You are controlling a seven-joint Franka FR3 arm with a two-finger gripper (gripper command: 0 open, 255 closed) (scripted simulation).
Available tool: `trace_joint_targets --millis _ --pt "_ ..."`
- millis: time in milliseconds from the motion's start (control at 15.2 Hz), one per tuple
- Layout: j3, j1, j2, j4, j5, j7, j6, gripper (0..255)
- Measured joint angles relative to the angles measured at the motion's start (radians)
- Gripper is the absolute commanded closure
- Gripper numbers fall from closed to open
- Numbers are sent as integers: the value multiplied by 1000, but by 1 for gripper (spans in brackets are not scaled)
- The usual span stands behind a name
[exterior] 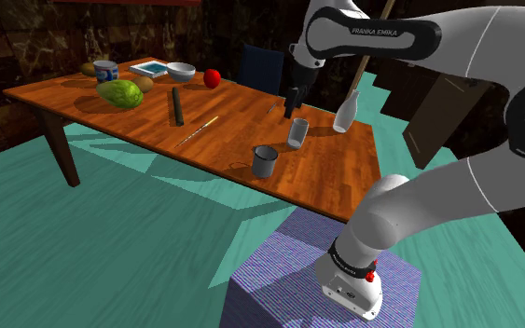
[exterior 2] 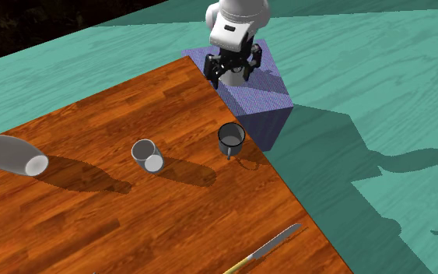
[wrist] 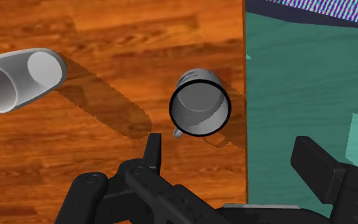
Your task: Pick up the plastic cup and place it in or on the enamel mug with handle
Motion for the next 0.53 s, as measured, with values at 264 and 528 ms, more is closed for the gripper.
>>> trace_joint_targets --millis 264,528 --pt "-78 -17 109 42 -8 -83 49 0" --pt "-151 -29 225 94 2 -168 94 0"
